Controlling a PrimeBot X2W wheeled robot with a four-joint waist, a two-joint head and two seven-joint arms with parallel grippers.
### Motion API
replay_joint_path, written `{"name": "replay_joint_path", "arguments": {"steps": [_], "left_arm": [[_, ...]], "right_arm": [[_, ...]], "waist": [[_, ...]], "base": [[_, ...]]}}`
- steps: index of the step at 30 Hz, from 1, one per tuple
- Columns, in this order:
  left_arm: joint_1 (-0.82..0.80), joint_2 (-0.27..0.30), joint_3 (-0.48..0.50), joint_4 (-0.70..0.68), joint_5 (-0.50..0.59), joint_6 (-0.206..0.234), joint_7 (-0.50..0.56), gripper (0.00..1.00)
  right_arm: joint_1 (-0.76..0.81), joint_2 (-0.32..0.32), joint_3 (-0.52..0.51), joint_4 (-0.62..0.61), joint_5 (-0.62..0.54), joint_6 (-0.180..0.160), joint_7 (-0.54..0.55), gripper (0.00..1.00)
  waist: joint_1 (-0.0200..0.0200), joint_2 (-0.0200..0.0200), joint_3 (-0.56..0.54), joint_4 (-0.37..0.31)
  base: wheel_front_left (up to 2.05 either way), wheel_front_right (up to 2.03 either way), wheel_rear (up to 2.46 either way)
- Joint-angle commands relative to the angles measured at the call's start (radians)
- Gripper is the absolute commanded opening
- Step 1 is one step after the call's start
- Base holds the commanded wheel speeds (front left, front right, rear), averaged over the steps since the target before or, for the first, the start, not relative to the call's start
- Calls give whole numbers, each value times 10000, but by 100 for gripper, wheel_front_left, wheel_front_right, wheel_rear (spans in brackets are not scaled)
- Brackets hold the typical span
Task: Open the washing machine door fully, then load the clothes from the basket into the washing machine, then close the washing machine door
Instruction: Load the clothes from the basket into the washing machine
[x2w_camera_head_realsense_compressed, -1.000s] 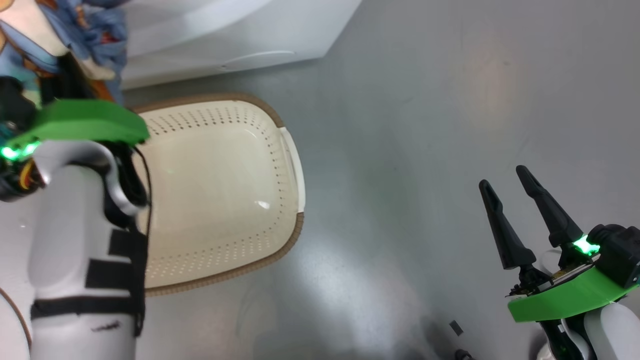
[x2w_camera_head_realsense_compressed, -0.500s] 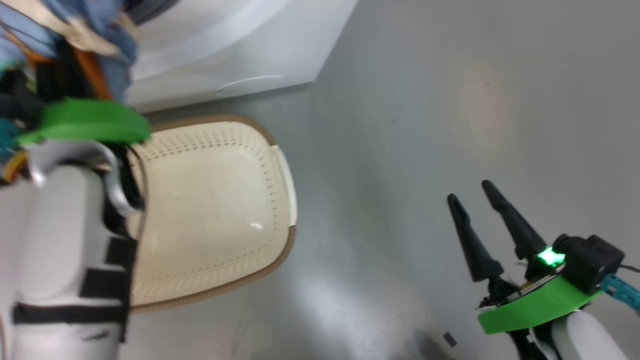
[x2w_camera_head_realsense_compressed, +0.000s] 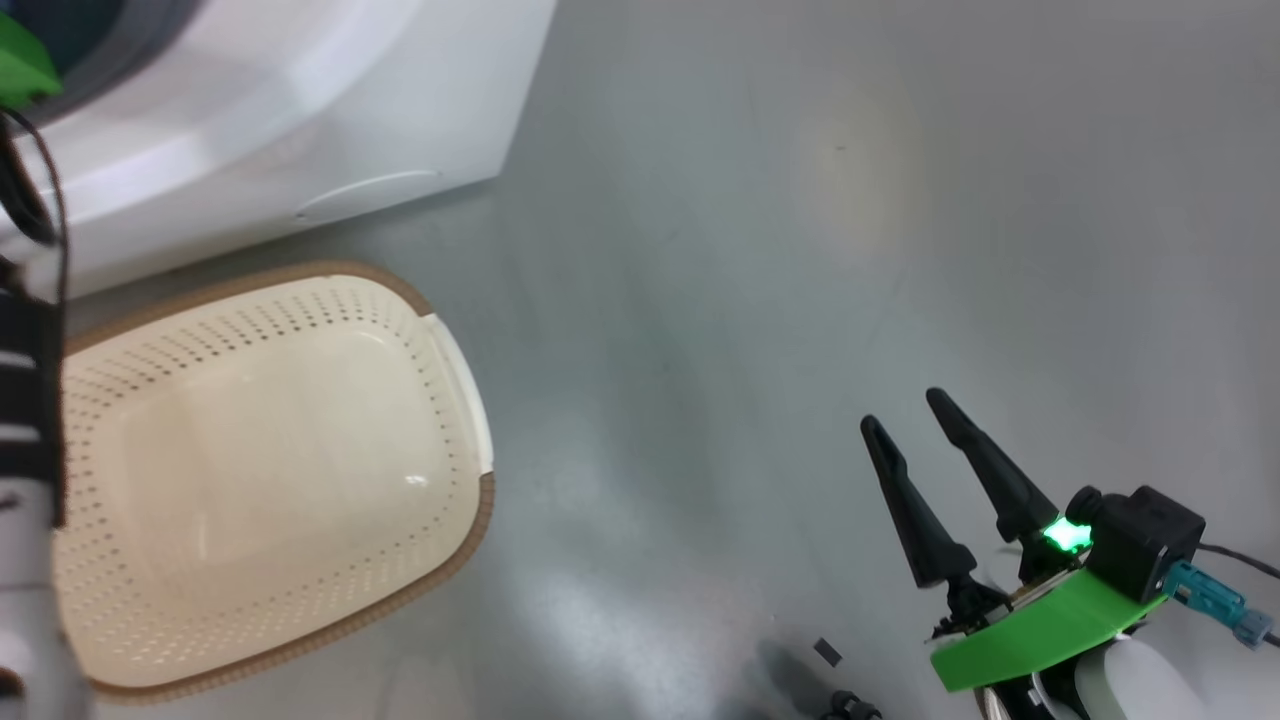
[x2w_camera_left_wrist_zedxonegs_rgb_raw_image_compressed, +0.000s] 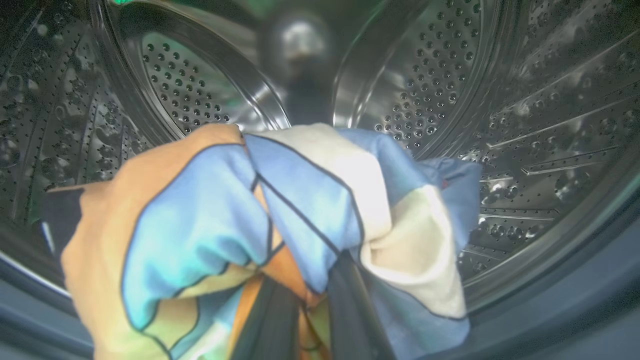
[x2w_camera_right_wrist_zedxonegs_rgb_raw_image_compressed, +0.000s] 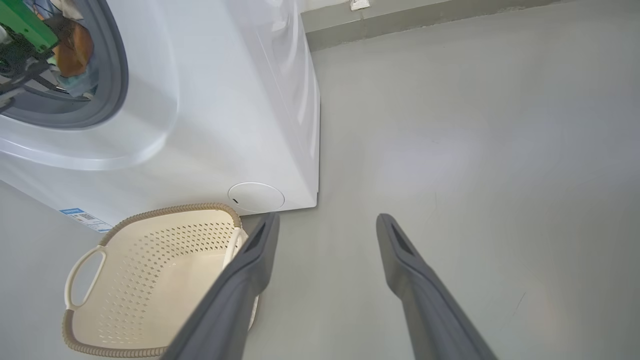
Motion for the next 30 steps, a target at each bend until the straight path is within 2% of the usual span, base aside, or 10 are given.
{"name": "replay_joint_path", "arguments": {"steps": [1, 5, 10, 17, 19, 20, 21, 22, 24, 30], "left_arm": [[-341, 477, 152, 44, 67, -142, -111, 0], [-1189, 842, -21, 957, 235, -616, -235, 0], [-2352, 1138, -78, 1543, 419, -838, -297, 0], [-3285, 1657, -48, 907, 1035, -922, -307, 0], [-3348, 1885, 148, 419, 1103, -1159, -308, 0], [-3151, 1879, 82, 1808, 1306, -1026, -250, 11], [-3247, 1856, -8, 2104, 1393, -969, -255, 33], [-3247, 1856, -8, 2104, 1393, -969, -255, 33], [-3410, 1686, -57, 2724, 1361, -895, -179, 100], [-3722, 1301, 40, 4072, 1135, -497, -55, 100]], "right_arm": [[413, -195, 222, -167, 113, 16, -48, 100], [558, -334, 243, -213, 122, 16, -48, 100], [752, -494, 177, -351, 142, 16, -48, 100], [1006, -648, 124, -544, 224, 16, -48, 100], [1182, -737, 51, -619, 255, 16, -48, 100], [1434, -838, -137, -606, 207, 16, -48, 100], [1470, -851, -171, -607, 202, 16, -48, 100], [1470, -851, -171, -607, 202, 16, -48, 100], [1506, -865, -210, -607, 183, 16, -48, 100], [1557, -860, -138, -660, 147, 16, -48, 100]], "waist": [[0, -1, 162, -217], [0, -1, 388, -297], [0, -1, 745, -353], [0, -1, 1272, -509], [0, -1, 1403, -645], [0, -1, 1264, -638], [0, -1, 1242, -617], [0, -1, 1242, -617], [0, -1, 1167, -552], [0, -1, 740, -337]], "base": [[0, 0, 0], [0, 0, 0], [0, 0, 0], [0, 0, 0], [0, 0, 0], [0, 0, 0], [0, 0, 0], [0, 0, 0], [0, 0, 0], [0, 0, 0]]}}
